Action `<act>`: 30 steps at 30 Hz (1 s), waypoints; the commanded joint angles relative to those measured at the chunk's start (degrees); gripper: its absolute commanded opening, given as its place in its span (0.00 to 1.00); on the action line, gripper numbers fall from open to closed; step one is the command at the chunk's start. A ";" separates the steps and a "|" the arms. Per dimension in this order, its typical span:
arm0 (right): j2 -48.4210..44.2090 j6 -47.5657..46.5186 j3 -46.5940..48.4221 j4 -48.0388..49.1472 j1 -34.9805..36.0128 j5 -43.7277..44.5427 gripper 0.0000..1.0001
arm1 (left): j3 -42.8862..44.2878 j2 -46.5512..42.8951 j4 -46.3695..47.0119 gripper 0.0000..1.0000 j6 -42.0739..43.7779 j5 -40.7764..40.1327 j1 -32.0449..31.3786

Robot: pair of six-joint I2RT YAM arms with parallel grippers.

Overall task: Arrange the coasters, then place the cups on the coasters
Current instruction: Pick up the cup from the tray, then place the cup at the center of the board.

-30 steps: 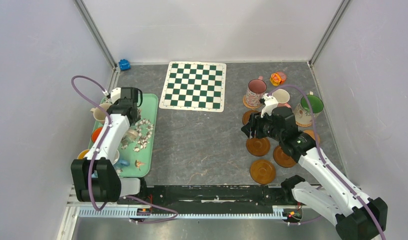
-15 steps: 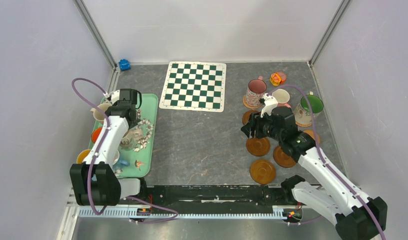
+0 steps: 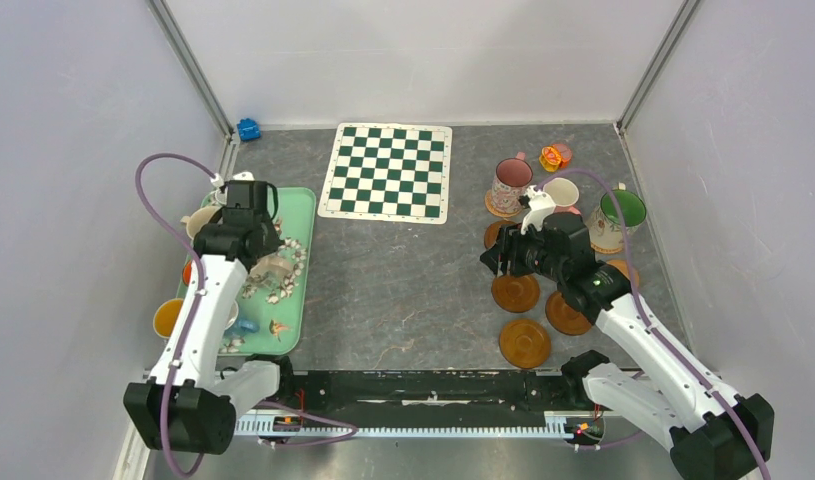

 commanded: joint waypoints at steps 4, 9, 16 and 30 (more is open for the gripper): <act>-0.83 1.96 2.50 -0.25 0.31 2.15 0.58 | 4.48 -2.03 0.84 0.02 7.45 0.63 -11.88; -0.92 2.13 2.75 -1.24 0.30 4.36 0.58 | 4.10 -0.53 2.88 0.02 8.65 -1.65 -26.87; -1.97 2.84 2.40 -2.00 0.32 8.36 0.58 | 0.76 1.64 11.36 0.02 9.57 2.17 -38.59; -3.12 3.22 2.14 -3.59 0.32 13.36 0.59 | 6.90 19.04 15.84 0.02 13.33 -2.52 -61.87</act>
